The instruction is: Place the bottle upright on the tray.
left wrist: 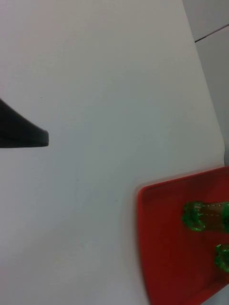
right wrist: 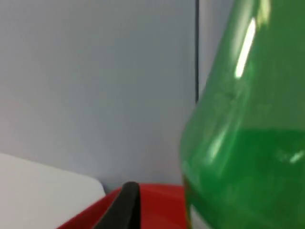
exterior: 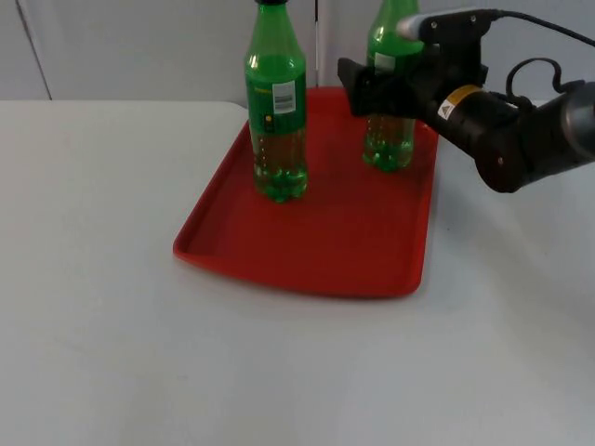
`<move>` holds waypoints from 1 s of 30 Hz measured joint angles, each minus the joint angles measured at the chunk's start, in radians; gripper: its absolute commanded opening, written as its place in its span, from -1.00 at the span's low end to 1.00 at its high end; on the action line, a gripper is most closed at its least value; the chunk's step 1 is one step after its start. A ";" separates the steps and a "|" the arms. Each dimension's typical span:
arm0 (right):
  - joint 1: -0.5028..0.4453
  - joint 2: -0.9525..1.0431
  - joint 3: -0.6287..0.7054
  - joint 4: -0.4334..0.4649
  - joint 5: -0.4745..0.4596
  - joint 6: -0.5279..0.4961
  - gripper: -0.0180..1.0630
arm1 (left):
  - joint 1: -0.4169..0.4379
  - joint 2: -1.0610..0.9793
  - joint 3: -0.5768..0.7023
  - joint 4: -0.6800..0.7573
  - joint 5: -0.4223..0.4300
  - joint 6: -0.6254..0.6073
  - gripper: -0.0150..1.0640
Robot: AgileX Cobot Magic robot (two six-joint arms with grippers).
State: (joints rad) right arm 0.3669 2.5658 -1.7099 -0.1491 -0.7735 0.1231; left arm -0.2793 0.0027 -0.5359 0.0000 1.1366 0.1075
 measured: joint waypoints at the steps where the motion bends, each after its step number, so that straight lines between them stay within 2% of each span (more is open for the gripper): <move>1: 0.000 -0.002 0.000 0.000 0.026 0.016 0.98 | 0.000 0.000 0.000 0.000 0.000 0.000 0.98; 2: 0.000 -0.002 0.000 0.000 0.026 0.016 0.98 | 0.000 0.000 0.000 0.000 0.000 0.000 0.98; 4: 0.000 -0.014 0.000 0.000 0.094 0.055 0.98 | 0.000 0.000 0.000 0.000 0.000 0.000 0.98; 6: 0.000 -0.046 0.000 0.000 0.222 0.080 0.98 | 0.000 0.000 0.000 0.000 0.000 0.000 0.98; 8: 0.000 -0.054 0.000 0.000 0.247 0.083 0.98 | 0.000 0.000 0.000 0.000 0.000 0.000 0.98; 11: 0.000 -0.106 0.000 -0.008 0.392 0.087 0.98 | 0.000 0.000 0.000 0.000 0.000 0.000 0.98; 13: 0.000 -0.118 0.000 -0.023 0.428 0.087 0.98 | 0.000 0.000 0.000 0.000 0.000 0.000 0.98; 17: 0.006 -0.166 0.000 -0.048 0.619 0.087 0.98 | 0.000 0.000 0.000 0.000 0.000 0.000 0.98; 18: 0.006 -0.166 0.000 -0.048 0.619 0.087 0.98 | 0.000 0.000 0.000 0.000 0.000 0.000 0.98; 22: 0.022 -0.208 0.000 -0.053 0.829 0.087 0.98 | 0.000 0.000 0.000 0.000 0.000 0.000 0.98; 23: 0.022 -0.208 0.000 -0.053 0.829 0.087 0.98 | 0.000 0.000 0.000 0.000 0.000 0.000 0.98; 28: 0.039 -0.260 0.000 -0.053 1.068 0.087 0.98 | 0.000 0.000 0.000 0.000 0.000 0.000 0.98; 29: 0.043 -0.268 0.000 -0.053 1.106 0.087 0.98 | 0.000 0.000 0.000 0.000 0.000 0.000 0.98; 30: 0.043 -0.268 0.000 -0.053 1.106 0.087 0.98 | 0.000 0.000 0.000 0.000 0.000 0.000 0.98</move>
State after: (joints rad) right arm 0.4100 2.2982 -1.7099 -0.2020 0.3322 0.2099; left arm -0.2793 0.0027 -0.5359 0.0000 1.1366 0.1075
